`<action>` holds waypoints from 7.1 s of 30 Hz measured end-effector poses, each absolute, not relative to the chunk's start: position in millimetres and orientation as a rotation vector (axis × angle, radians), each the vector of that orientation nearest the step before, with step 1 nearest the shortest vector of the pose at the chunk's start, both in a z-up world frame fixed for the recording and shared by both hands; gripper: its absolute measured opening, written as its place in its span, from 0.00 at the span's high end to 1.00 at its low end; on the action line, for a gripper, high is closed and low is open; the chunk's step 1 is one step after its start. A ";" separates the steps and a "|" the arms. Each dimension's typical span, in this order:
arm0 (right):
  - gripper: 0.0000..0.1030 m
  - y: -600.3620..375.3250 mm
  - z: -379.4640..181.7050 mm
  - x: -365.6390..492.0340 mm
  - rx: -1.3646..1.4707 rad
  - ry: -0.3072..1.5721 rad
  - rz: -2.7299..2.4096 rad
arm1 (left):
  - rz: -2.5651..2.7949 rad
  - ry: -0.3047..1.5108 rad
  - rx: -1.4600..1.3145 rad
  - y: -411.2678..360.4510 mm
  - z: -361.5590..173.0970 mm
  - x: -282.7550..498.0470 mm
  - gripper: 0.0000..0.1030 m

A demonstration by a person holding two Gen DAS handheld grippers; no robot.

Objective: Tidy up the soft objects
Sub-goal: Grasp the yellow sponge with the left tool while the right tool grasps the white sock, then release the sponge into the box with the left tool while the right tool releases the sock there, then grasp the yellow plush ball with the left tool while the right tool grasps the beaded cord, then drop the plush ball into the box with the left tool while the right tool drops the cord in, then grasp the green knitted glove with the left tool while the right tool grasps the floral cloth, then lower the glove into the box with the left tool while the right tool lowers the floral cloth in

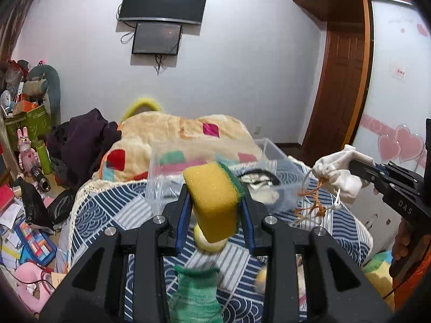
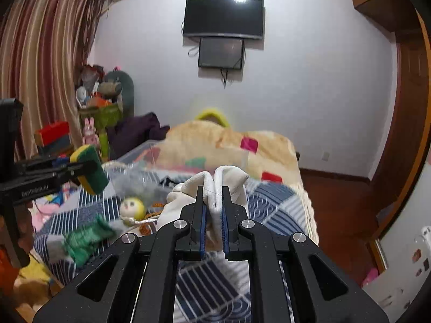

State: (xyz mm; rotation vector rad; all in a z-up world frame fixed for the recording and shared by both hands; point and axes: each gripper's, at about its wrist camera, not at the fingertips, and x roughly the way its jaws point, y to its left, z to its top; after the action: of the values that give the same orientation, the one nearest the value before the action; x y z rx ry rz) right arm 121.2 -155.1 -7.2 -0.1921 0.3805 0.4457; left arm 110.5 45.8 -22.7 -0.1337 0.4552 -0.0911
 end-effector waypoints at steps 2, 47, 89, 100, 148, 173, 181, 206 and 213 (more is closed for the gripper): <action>0.92 -151.2 -1.8 127.1 -0.177 0.364 0.448 | -0.086 0.442 -0.136 49.4 -18.3 114.6 0.68; 0.67 -98.0 -44.9 201.8 -0.237 0.570 0.469 | -0.106 0.652 -0.166 51.9 -57.9 221.7 0.47; 0.93 -127.3 -103.0 153.7 -0.163 0.730 0.600 | -0.125 0.787 -0.097 24.8 -120.1 177.4 0.58; 0.94 -136.3 -74.2 140.7 -0.158 0.595 0.574 | -0.122 0.697 -0.086 26.7 -96.5 142.4 0.59; 0.90 -95.4 -48.5 200.2 -0.205 0.567 0.510 | -0.022 0.664 -0.111 65.5 -72.0 203.8 0.44; 0.00 -117.7 -40.7 98.1 -0.270 0.460 0.562 | -0.035 0.604 -0.052 49.1 -46.9 93.2 0.01; 0.00 -121.3 -91.7 105.7 -0.206 0.677 0.596 | -0.024 0.735 -0.050 43.8 -95.9 78.6 0.01; 0.87 -116.3 -110.6 90.4 -0.198 0.718 0.674 | -0.034 0.742 -0.073 41.7 -125.8 69.5 0.60; 0.87 -133.5 -77.2 98.2 -0.137 0.620 0.630 | -0.050 0.651 -0.077 40.7 -94.1 74.6 0.62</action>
State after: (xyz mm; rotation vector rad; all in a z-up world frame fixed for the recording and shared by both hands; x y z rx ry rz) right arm 98.2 -133.5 -77.2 -0.1373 0.6202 0.6299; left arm 74.6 40.7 -94.1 -0.0768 0.6507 -0.0504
